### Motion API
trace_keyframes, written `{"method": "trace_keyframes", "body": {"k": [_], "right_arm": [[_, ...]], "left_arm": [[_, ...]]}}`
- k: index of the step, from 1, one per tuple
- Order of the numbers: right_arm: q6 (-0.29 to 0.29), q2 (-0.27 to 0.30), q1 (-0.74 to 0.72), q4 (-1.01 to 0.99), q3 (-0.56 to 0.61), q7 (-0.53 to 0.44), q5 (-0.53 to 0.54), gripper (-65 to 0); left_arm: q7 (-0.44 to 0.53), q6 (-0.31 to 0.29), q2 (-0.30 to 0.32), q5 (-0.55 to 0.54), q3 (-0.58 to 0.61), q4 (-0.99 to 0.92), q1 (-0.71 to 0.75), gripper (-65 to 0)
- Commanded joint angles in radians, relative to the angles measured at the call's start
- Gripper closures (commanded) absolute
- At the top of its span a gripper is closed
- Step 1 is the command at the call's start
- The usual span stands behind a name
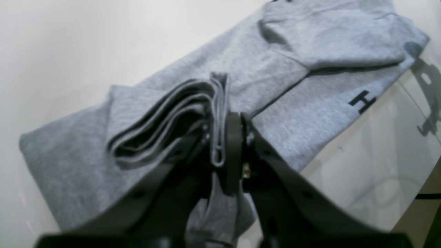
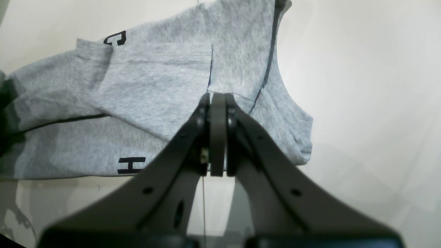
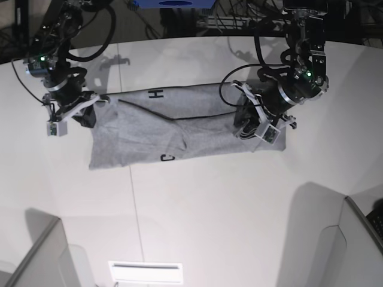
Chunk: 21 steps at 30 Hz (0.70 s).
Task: Fold the T-shirt properly
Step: 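Lower the carried end onto the strip and open the left gripper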
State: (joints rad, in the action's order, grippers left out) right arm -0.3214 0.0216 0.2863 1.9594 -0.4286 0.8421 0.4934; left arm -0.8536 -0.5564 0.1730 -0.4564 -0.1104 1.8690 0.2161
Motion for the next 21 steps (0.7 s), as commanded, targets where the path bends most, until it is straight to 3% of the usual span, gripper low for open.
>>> {"method": "trace_keyframes", "body": {"k": [1,13,17,21], "right_arm": [[0.005,0.008,-0.006,0.014,-0.005,-0.022,0.011,0.0],[0.005,0.008,-0.006,0.014,-0.005,-0.022,0.011,0.0],[0.005,0.008,-0.006,0.014,-0.005,-0.022,0.011,0.0],[0.005,0.008,-0.005,0.014,-0.005,-0.022,0.011,0.0]], "left_arm": [[0.024,-0.004,0.006,-0.017,0.001,0.019,-0.005,0.0],[0.024,-0.001,0.004,-0.017,0.047,0.019,-0.016,0.0],[0.027,0.095,0.006,-0.017,0.114,0.017,-0.033,0.0],[0.027,0.109,0.006,-0.017,0.153,0.011,-0.045,0.0]]}}
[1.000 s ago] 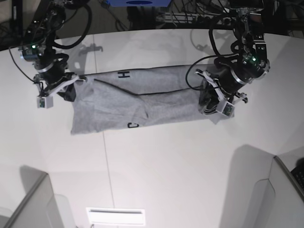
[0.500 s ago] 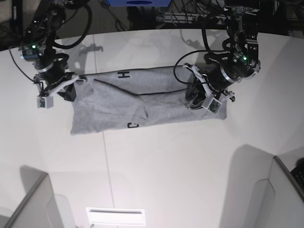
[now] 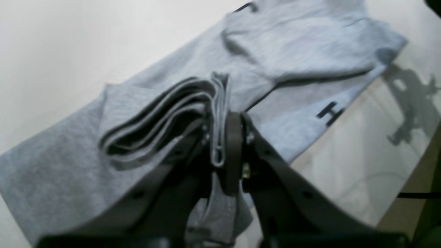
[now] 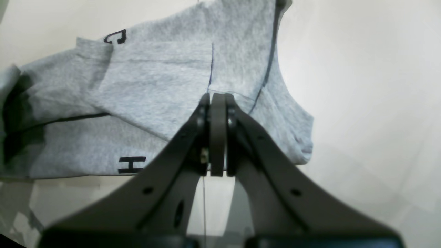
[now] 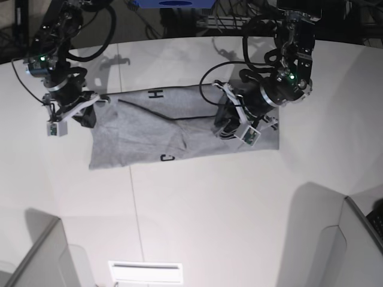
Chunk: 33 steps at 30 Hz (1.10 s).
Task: Fold the T-shirt properly
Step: 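Lower the carried end onto the strip and open the left gripper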
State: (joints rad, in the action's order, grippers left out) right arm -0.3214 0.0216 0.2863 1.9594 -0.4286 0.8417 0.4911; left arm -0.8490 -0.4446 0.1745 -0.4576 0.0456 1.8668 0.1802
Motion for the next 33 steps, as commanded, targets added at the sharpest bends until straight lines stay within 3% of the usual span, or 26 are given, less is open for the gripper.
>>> {"method": "trace_keyframes", "body": {"k": [1,24,25,33], "right_arm": [[0.005,0.008,-0.003,0.014,-0.005,-0.022,0.013,0.0],[0.005,0.008,-0.002,0.014,-0.005,-0.022,0.014,0.0],[0.005,0.008,-0.002,0.014,-0.005,-0.022,0.014,0.0],[0.005,0.008,-0.002,0.014,-0.005,-0.022,0.014,0.0]], "left_arm": [[0.023,-0.003,0.004,-0.016,-0.003,0.014,-0.009,0.0],[0.023,-0.003,0.004,-0.016,0.004,-0.068,-0.031,0.0],[0.023,-0.003,0.004,-0.016,0.004,-0.077,-0.031,-1.8],[0.023,-0.003,-0.016,-0.022,0.006,-0.089,-0.046,-35.4]]}}
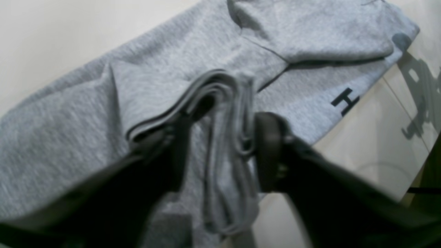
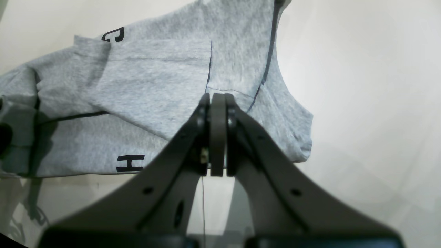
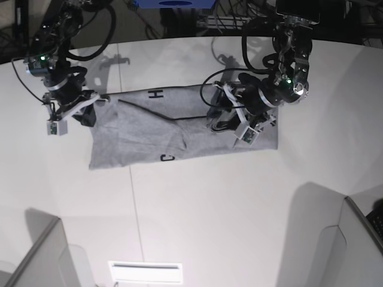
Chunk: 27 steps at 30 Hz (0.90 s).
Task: Fold the T-shirt properly
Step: 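Lower the carried end onto the strip and open the left gripper, then raise the left gripper away from the folded shirt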
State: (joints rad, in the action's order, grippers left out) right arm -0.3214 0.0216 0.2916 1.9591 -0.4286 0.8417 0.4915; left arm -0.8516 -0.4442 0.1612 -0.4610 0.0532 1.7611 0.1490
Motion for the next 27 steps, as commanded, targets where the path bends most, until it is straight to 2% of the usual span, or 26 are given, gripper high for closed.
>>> {"method": "trace_keyframes", "body": {"k": [1,5,9,13,16,20,23,25,27], "right_arm": [[0.005,0.008,-0.007,0.015,-0.005,-0.022,0.014,0.0],[0.005,0.008,-0.007,0.015,-0.005,-0.022,0.014,0.0],[0.005,0.008,-0.007,0.015,-0.005,-0.022,0.014,0.0],[0.005,0.008,-0.007,0.015,-0.005,-0.022,0.014,0.0],[0.005,0.008,-0.007,0.015,-0.005,-0.022,0.014,0.0],[0.005,0.008,-0.013,0.015,-0.005,-0.011,0.014,0.0],[0.005,0.008,-0.064,0.015,-0.006,0.090,0.014,0.0],[0.003,0.008,-0.113,0.015,-0.006,0.178,0.014,0.0],[0.003,0.008,-0.151,0.015,-0.006,0.233,0.014,0.0]], "left_arm": [[0.024,-0.003,-0.010,-0.017,-0.002,0.016,-0.019,-39.2],[0.024,-0.003,-0.050,-0.014,0.000,0.015,-0.033,-46.7],[0.022,-0.003,-0.101,-0.017,0.014,-0.031,-0.078,-46.6],[0.022,-0.003,-0.105,-0.014,0.129,-0.069,-0.142,-46.6],[0.022,-0.003,-0.107,-0.017,0.168,-0.068,-0.176,-46.6],[0.022,-0.003,-0.108,-0.020,0.164,-0.060,-0.203,-46.6],[0.022,-0.003,-0.102,-0.020,0.083,-0.033,-0.190,-46.1],[0.015,-0.003,-0.088,-0.020,-0.034,-0.002,-0.130,-40.3],[-0.004,-0.003,-0.081,-0.020,-0.131,0.055,-0.082,-28.8]]}}
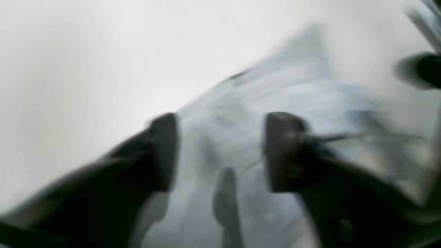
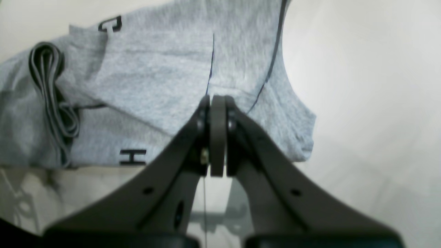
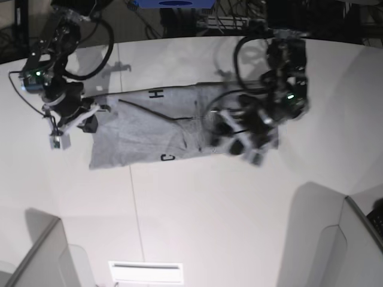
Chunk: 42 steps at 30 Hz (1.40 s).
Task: Fold the T-shirt properly
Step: 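Raise the left gripper away from the folded shirt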
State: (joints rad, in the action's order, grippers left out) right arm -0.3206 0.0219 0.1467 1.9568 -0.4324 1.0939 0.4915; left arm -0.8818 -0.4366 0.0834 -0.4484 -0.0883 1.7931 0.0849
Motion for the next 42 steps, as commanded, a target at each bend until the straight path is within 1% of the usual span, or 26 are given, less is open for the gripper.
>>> {"method": "trace_keyframes", "body": {"k": [1,3,4,5,6,7,8,10,11,13,14,17,19,21,22,23,28,32,36,40,42], "right_arm": [[0.002,0.008,-0.028,0.017,-0.003,0.005,0.014,-5.9],[0.001,0.008,-0.080,0.000,-0.003,0.047,0.019,-24.5],[-0.002,0.008,-0.100,-0.012,-0.003,0.064,0.020,-32.3],[-0.002,0.008,-0.123,-0.033,-0.003,0.078,0.020,-39.5],[-0.004,0.008,-0.143,-0.066,-0.003,0.081,0.020,-44.9],[-0.004,0.010,-0.166,-0.107,-0.003,0.078,0.020,-47.6],[-0.004,0.014,-0.184,-0.153,-0.003,0.070,0.020,-47.6],[-0.004,0.045,-0.223,-0.251,-0.001,0.059,0.020,-46.7],[-0.004,0.056,-0.249,-0.311,-0.001,0.058,0.020,-46.8],[-0.005,0.086,-0.295,-0.422,-0.003,0.059,0.022,-47.4],[-0.015,0.102,-0.315,-0.469,-0.003,0.059,0.031,-47.4],[-0.087,0.157,-0.345,-0.609,-0.004,0.053,0.131,-47.0],[-0.101,0.180,-0.352,-0.669,-0.026,0.024,0.184,-46.8],[-0.101,0.195,-0.353,-0.716,-0.038,-0.013,0.220,-46.8],[-0.101,0.212,-0.353,-0.736,-0.035,-0.030,0.232,-46.8],[-0.101,0.220,-0.353,-0.756,-0.033,-0.039,0.233,-46.8],[-0.101,0.224,-0.350,-0.836,-0.032,-0.071,0.229,-46.8],[-0.102,0.217,-0.338,-0.833,-0.030,-0.042,0.233,-46.7],[-0.102,0.198,-0.325,-0.828,-0.030,-0.004,0.233,-46.7],[-0.104,0.197,-0.307,-0.828,-0.027,0.033,0.232,-46.7],[-0.104,0.195,-0.302,-0.828,0.010,0.044,0.232,-46.7]], "left_arm": [[0.002,-0.011,0.000,-0.033,-0.044,0.047,0.009,-21.1],[-0.055,-0.011,0.019,-0.033,-0.150,0.078,0.042,-3.5],[-0.076,-0.012,0.025,-0.033,-0.198,0.087,0.057,0.0],[-0.093,-0.014,0.031,-0.033,-0.245,0.087,0.074,0.0],[-0.101,-0.015,0.042,-0.030,-0.295,0.086,0.092,0.0],[-0.096,-0.015,0.051,-0.026,-0.345,0.080,0.118,0.0],[-0.095,-0.017,0.060,-0.026,-0.393,0.078,0.145,0.0],[-0.083,-0.018,0.079,-0.026,-0.480,0.078,0.201,0.0],[-0.056,-0.018,0.086,-0.026,-0.520,0.078,0.235,0.0],[0.028,-0.020,0.102,-0.026,-0.578,0.076,0.309,0.0],[0.072,-0.020,0.106,-0.025,-0.592,0.076,0.342,0.0],[0.211,-0.020,0.132,-0.028,-0.595,0.043,0.424,0.0],[0.255,-0.020,0.137,-0.031,-0.594,0.000,0.438,0.0],[0.269,-0.020,0.137,-0.028,-0.594,-0.040,0.436,0.0],[0.270,-0.020,0.137,-0.026,-0.592,-0.055,0.436,0.0],[0.272,-0.020,0.137,-0.030,-0.592,-0.063,0.435,0.0],[0.270,-0.020,0.134,-0.025,-0.591,-0.066,0.405,0.0],[0.266,-0.020,0.132,-0.025,-0.583,-0.072,0.378,0.0],[0.269,-0.018,0.135,-0.025,-0.529,-0.074,0.370,0.0],[0.266,-0.014,0.134,-0.023,-0.483,-0.083,0.335,0.0],[0.269,-0.014,0.134,-0.023,-0.469,-0.112,0.321,0.0]]}}
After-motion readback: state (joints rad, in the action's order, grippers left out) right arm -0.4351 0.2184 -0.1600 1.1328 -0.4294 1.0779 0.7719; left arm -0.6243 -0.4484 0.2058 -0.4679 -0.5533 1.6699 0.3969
